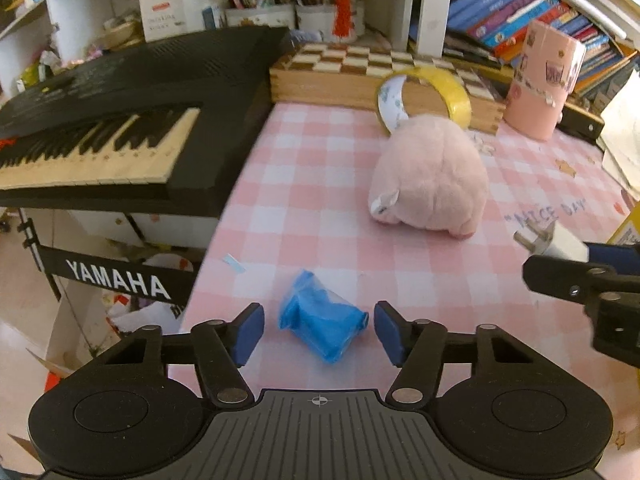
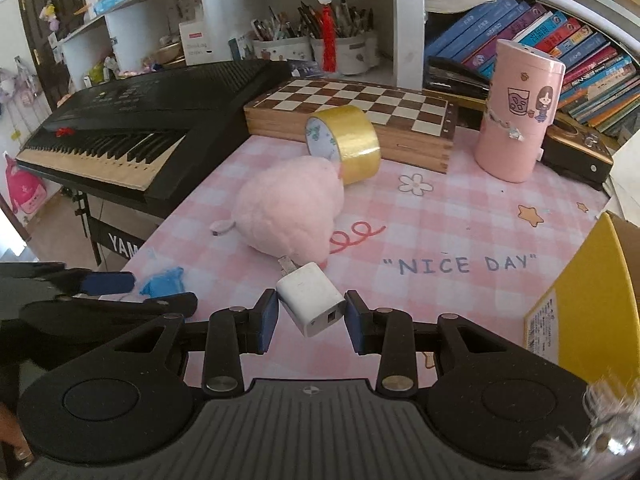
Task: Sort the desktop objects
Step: 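Grasp the blue soft object with the left tool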
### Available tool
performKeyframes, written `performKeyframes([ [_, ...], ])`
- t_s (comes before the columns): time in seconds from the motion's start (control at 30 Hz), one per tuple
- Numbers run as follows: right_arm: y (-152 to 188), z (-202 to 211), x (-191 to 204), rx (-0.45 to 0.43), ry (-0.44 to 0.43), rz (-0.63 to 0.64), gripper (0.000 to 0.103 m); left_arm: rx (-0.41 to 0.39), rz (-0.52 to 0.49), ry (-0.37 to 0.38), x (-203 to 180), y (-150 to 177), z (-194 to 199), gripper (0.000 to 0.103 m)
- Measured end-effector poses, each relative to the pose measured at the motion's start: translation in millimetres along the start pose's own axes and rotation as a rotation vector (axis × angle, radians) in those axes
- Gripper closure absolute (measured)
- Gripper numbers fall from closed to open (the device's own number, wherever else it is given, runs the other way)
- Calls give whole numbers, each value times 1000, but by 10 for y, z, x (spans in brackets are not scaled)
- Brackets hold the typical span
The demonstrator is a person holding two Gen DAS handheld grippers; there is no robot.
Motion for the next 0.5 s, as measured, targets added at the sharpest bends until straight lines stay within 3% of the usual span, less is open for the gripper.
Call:
performKeyframes([
  [0.1, 22, -9, -29, 8, 2, -5, 69, 1, 1, -8, -7, 29, -17, 49],
  [0.17, 26, -16, -42, 12, 4, -10, 69, -9, 5, -4, 4, 28, -4, 60],
  [0.5, 38, 80, 19, -2, 9, 3, 69, -58, 15, 59, -26, 16, 253, 63],
])
Point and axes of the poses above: each gripper's, at about its wrist camera, not at the fingertips, and z roughly against the way its jaws point, x to its left, y to its underside, the point moved 1 cm from there along -z, roughly the way its jaws point, and after that the axes turned 5 degrees about y, right-handed, at the moved point
